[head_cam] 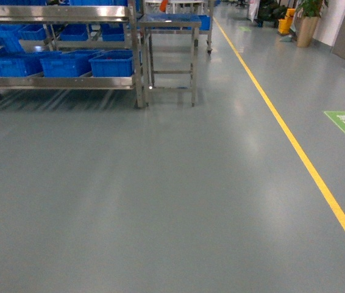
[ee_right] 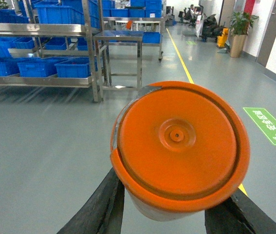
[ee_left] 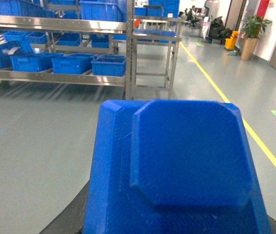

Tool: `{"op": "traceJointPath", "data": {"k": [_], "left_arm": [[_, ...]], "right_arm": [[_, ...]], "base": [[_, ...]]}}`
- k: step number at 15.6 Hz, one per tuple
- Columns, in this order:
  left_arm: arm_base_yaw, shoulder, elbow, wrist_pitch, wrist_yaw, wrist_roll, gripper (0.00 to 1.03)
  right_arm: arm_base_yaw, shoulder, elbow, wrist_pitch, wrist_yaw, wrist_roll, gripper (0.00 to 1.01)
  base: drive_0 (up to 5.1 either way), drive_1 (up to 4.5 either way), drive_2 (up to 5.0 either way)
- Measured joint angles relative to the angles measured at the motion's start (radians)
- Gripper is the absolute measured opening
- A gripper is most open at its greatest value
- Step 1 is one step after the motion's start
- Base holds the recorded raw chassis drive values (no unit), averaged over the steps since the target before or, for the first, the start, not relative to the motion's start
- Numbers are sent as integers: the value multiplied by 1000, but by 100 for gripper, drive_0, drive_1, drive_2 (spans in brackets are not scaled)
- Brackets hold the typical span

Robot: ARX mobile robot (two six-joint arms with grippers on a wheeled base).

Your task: Sort blue parts and orange caps into right shelf containers

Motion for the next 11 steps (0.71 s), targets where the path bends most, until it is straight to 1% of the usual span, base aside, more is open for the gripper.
{"op": "traceJointPath", "data": {"k": [11], "left_arm": [[0, 0, 0, 6, 0, 0, 42]], "right_arm": [[0, 0, 0, -2, 0, 0, 40]], "base": [[-4, 420, -429]]}}
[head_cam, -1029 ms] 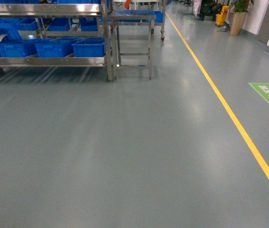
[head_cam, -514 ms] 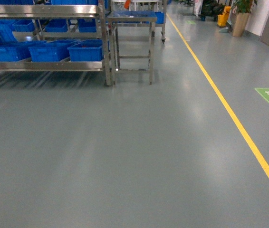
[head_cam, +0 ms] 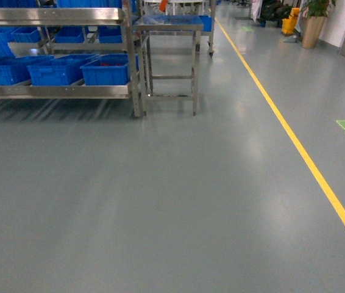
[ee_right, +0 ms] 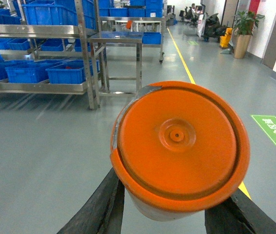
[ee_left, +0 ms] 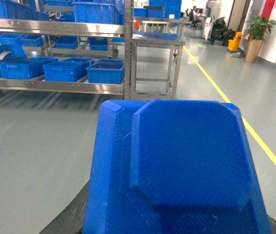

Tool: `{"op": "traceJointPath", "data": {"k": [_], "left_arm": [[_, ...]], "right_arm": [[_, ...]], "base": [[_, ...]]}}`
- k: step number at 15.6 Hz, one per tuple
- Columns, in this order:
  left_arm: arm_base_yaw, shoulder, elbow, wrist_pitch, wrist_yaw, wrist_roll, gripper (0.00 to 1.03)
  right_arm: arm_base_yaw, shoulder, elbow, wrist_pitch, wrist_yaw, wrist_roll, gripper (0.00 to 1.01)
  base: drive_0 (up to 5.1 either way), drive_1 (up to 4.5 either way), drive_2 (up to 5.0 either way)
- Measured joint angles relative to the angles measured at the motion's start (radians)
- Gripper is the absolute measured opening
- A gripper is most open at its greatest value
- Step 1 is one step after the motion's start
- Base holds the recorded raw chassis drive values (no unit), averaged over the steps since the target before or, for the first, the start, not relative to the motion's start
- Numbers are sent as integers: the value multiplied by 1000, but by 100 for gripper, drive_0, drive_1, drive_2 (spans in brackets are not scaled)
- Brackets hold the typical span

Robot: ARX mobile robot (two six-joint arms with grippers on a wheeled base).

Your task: Sort blue parts and orange caps into right shelf containers

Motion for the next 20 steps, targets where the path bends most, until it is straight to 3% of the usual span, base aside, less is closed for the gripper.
{"op": "traceJointPath", "data": {"k": [20], "left_arm": [[0, 0, 0, -4, 0, 0, 42]], "right_arm": [[0, 0, 0, 1, 0, 0, 40]], "base": [[-1, 425, -427]]}}
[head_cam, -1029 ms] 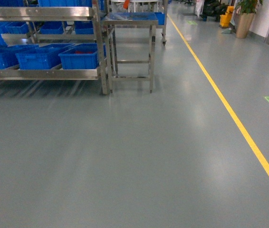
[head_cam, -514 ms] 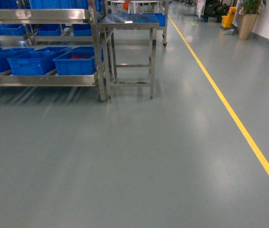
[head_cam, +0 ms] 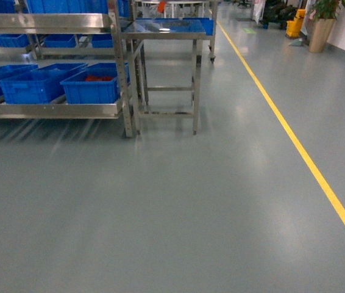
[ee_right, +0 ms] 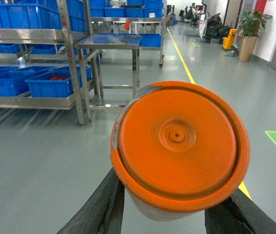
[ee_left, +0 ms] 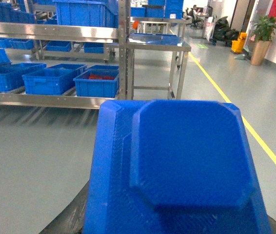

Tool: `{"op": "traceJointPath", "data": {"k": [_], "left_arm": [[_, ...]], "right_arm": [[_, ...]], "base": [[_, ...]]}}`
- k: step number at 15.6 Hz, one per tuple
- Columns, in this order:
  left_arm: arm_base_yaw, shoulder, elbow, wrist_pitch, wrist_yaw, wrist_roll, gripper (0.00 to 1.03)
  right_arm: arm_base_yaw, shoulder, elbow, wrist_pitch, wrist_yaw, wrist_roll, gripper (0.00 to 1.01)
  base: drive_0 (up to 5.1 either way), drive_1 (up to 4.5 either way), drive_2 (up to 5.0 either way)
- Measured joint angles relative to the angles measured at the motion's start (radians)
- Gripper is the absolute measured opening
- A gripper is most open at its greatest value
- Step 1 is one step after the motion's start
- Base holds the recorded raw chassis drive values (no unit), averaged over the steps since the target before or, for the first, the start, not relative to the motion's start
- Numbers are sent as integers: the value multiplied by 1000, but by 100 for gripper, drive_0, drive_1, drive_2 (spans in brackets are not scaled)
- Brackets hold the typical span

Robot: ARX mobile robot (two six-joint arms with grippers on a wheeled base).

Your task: Sort blue parts and orange caps into right shelf containers

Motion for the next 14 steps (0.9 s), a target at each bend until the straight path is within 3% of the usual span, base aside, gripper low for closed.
{"op": "traceJointPath", "data": {"k": [14], "left_arm": [[0, 0, 0, -2, 0, 0, 42]], "right_arm": [[0, 0, 0, -2, 0, 0, 40]], "base": [[-5, 420, -431]]}}
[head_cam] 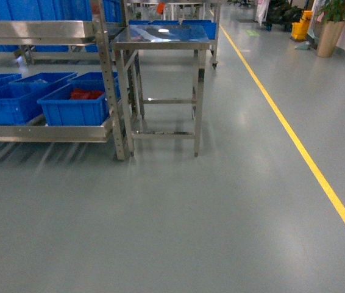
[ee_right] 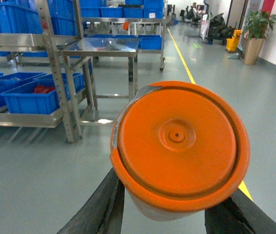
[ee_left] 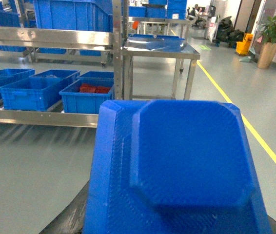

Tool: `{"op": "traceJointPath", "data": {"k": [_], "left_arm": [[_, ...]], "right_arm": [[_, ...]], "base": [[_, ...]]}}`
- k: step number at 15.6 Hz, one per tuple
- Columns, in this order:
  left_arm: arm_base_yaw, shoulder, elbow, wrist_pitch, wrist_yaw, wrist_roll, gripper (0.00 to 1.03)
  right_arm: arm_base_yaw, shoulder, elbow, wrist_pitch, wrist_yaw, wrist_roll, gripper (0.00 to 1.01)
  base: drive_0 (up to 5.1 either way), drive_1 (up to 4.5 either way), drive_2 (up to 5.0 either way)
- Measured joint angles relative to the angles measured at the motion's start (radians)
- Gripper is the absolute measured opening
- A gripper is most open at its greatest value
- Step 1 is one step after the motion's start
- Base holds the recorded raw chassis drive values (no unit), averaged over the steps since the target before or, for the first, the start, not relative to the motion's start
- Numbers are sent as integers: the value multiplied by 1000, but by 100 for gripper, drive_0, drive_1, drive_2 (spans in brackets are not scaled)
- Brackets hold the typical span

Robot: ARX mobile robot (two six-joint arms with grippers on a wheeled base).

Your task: Sort blue parts and orange caps into right shelf containers

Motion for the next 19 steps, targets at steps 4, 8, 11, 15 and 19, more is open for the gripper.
{"op": "traceJointPath", "data": {"k": [4, 8, 11, 15, 19], "left_arm": [[0, 0, 0, 2, -1, 0, 42], [0, 0, 0, 0, -1, 0, 42], [0, 0, 0, 2, -1, 0, 42], [0, 0, 0, 4, -1, 0, 42], [0, 0, 0, 3, -1, 0, 42]], "right_arm": [[0, 0, 0, 5, 0, 0, 40], [0, 0, 0, 1, 0, 0, 40], [0, 0, 0, 3, 0, 0, 40], [0, 0, 0, 5, 0, 0, 40], [0, 0, 0, 2, 0, 0, 40]], "base": [[-5, 421, -431], [0, 425, -426], [-1, 424, -427], [-5, 421, -432], [-1, 428, -430]]}}
